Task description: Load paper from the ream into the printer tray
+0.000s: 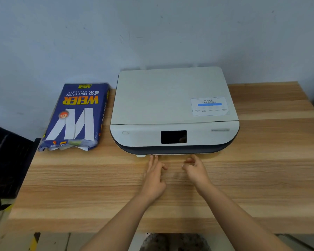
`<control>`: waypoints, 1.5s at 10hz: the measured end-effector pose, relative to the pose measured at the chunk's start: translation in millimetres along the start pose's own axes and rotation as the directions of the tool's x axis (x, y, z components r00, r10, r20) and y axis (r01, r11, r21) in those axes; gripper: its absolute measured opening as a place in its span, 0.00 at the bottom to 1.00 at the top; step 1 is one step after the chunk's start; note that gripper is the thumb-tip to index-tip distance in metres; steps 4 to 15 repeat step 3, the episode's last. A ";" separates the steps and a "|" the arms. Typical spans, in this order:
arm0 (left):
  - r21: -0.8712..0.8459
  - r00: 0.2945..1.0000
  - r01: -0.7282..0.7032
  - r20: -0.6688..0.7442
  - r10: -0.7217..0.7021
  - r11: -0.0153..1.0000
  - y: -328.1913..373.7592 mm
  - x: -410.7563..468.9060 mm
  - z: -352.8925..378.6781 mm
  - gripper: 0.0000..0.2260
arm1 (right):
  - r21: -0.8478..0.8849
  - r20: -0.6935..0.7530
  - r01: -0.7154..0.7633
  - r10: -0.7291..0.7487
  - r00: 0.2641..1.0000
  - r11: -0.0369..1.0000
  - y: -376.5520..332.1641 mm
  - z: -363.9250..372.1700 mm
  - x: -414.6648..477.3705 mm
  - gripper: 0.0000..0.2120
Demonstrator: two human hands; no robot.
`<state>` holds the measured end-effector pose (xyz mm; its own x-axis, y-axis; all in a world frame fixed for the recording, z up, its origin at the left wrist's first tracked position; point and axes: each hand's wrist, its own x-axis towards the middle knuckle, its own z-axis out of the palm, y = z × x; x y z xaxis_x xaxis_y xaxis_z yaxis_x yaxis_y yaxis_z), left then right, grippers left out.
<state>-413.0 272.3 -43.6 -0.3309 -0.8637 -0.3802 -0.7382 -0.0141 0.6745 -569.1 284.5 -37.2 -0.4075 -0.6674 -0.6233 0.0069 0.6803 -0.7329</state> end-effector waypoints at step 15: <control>-0.056 0.999 -0.038 -0.039 0.036 0.998 7.0 -1.9 -20.8 0.23 | -0.125 0.041 0.040 -0.035 0.999 0.991 -14.7 -5.9 -13.5 0.22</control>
